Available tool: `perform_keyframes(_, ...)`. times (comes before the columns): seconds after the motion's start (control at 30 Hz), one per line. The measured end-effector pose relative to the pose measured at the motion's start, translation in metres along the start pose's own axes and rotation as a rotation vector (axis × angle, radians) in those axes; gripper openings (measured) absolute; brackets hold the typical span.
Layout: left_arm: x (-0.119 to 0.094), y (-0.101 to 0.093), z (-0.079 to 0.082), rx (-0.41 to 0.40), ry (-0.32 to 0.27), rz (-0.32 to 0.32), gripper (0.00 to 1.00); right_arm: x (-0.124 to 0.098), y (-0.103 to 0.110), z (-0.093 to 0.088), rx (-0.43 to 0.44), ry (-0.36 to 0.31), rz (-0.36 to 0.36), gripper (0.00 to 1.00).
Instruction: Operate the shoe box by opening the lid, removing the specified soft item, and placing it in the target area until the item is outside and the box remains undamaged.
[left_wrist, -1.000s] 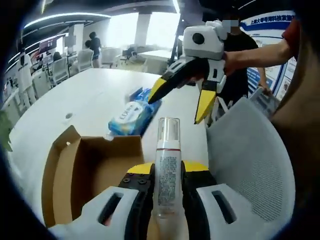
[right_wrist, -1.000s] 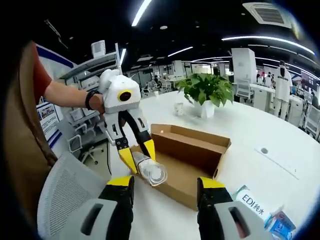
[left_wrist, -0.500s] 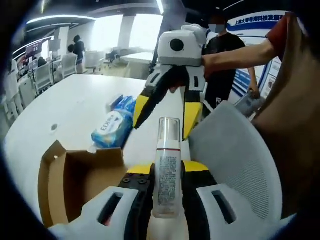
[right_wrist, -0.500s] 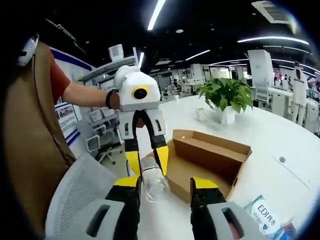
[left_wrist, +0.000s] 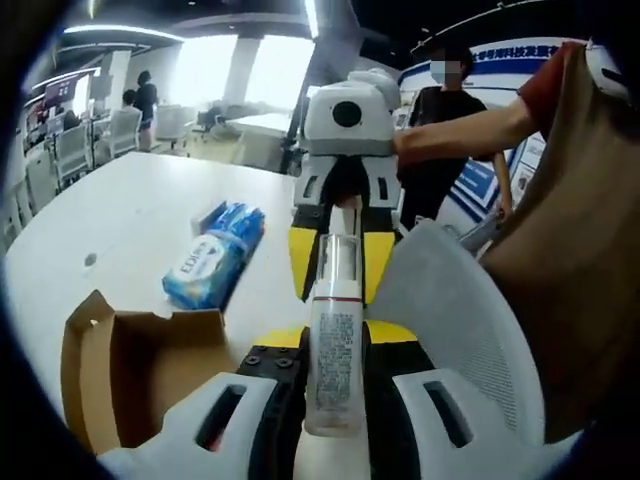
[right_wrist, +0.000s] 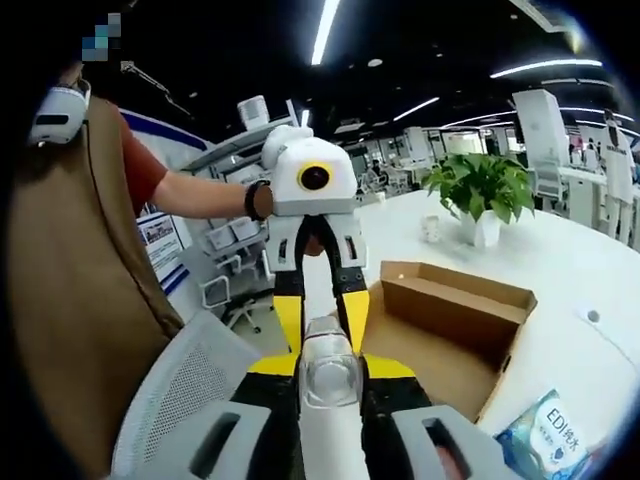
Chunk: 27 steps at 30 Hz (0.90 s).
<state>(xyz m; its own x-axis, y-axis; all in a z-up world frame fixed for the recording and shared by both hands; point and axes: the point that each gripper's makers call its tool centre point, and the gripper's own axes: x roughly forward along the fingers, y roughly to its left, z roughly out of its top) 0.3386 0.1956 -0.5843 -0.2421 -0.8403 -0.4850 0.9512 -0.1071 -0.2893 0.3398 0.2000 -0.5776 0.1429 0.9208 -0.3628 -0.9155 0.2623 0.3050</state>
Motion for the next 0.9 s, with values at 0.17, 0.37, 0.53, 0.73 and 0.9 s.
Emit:
perform_keyframes(0.17,0.002,-0.001,0.000,-0.013,-0.011,-0.024,0.20,-0.001,0.002,0.002,0.004,-0.020,-0.011,0.17)
perform_keyframes(0.37,0.007,0.000,0.000,-0.021,-0.015,-0.023,0.21,-0.004,-0.002,-0.002,0.062,-0.038,-0.049,0.17)
perform_keyframes(0.53,0.013,0.002,-0.003,-0.005,0.007,-0.010,0.22,-0.005,-0.005,-0.010,0.118,-0.055,-0.061,0.16)
perform_keyframes(0.73,0.013,0.001,-0.005,0.008,0.014,-0.011,0.22,-0.006,-0.004,-0.017,0.171,-0.068,-0.072,0.16)
perform_keyframes(0.9,0.015,0.002,-0.006,0.006,0.014,-0.010,0.26,-0.011,-0.005,-0.022,0.209,-0.087,-0.087,0.16)
